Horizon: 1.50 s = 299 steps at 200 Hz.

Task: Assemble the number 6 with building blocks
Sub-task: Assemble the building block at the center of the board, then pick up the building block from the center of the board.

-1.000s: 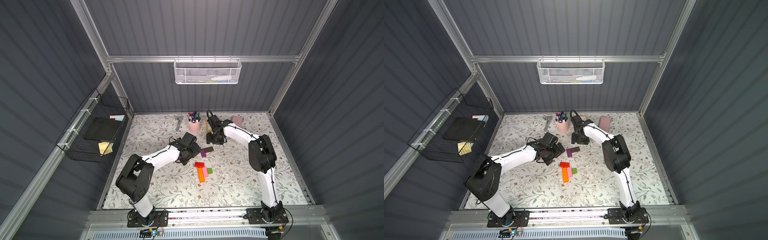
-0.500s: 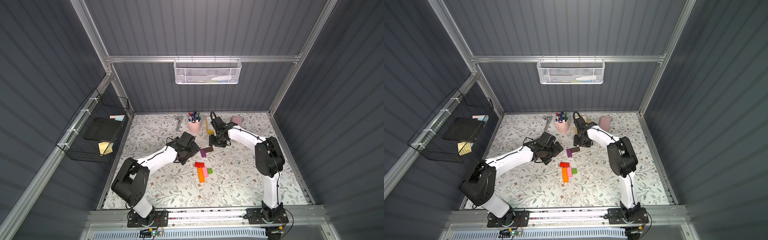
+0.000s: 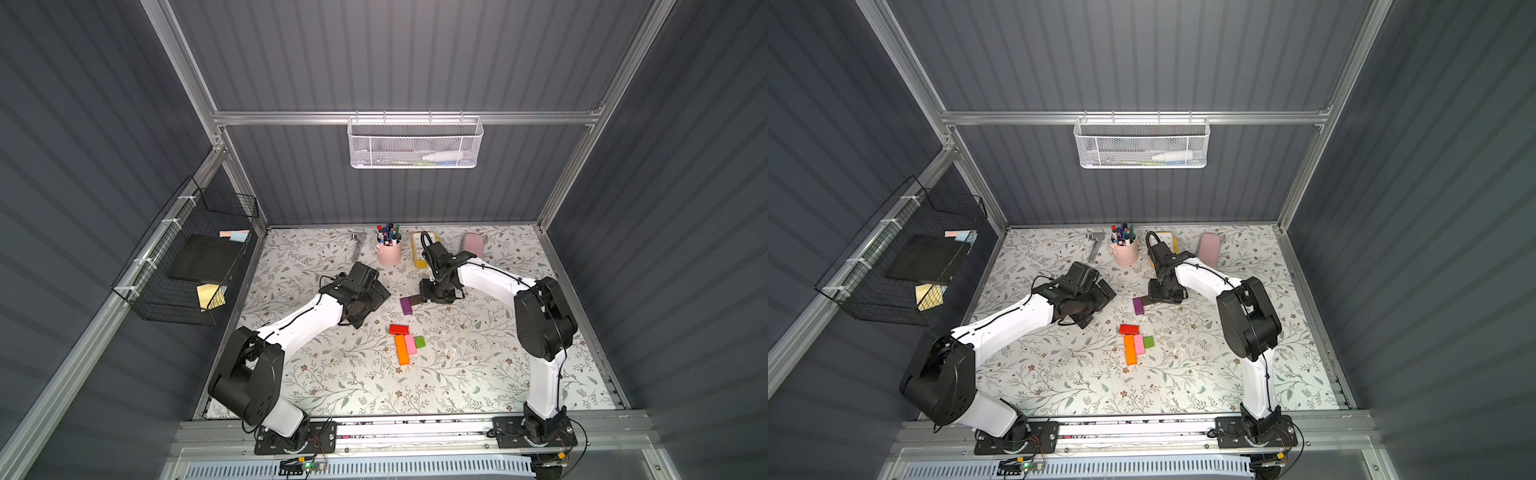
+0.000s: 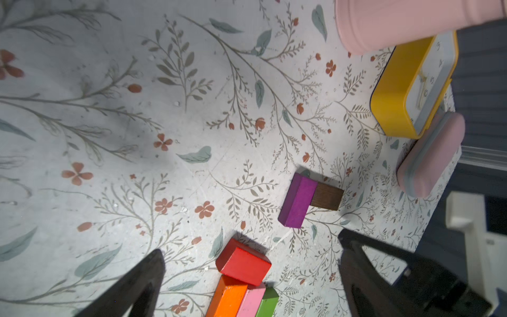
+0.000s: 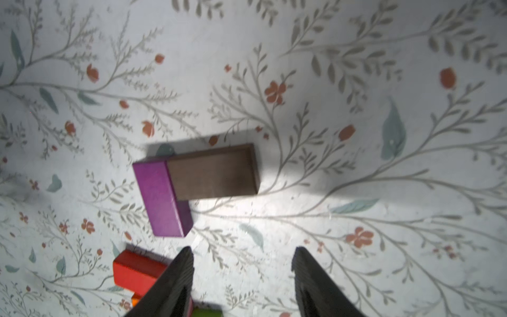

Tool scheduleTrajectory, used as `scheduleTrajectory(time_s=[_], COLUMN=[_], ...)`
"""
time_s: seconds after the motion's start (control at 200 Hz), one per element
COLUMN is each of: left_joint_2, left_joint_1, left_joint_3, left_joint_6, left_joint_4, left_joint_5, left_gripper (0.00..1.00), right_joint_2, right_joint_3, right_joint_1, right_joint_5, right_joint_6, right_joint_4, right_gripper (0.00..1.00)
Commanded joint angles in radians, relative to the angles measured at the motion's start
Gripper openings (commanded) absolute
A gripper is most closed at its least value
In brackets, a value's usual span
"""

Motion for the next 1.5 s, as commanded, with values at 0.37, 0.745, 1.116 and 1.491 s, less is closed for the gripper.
scheduleTrajectory(time_s=[0.37,0.745,1.116,1.491], left_joint_2=[0.053,0.058,0.084,0.082], left_joint_1=[0.130,0.236,0.263,0.265], left_joint_3=[0.045,0.074,0.068,0.040], left_joint_6=[0.195,0.312,0.339,0.337], left_joint_4=[-0.076,-0.107,-0.087,-0.061], left_joint_5=[0.160,0.226,0.238,0.271], left_gripper=[0.99,0.99,0.99,0.99], right_joint_2=[-0.037,0.054,0.113,0.088], right_joint_3=[0.029,0.104,0.184,0.113], right_joint_1=[0.191,0.201,0.186,0.214], right_joint_5=[-0.003,0.076,0.079,0.038], right_joint_6=[0.074,0.146,0.148,0.083], right_joint_4=[-0.064,-0.112,-0.116,-0.113], right_gripper=[0.60,0.60,0.60,0.59])
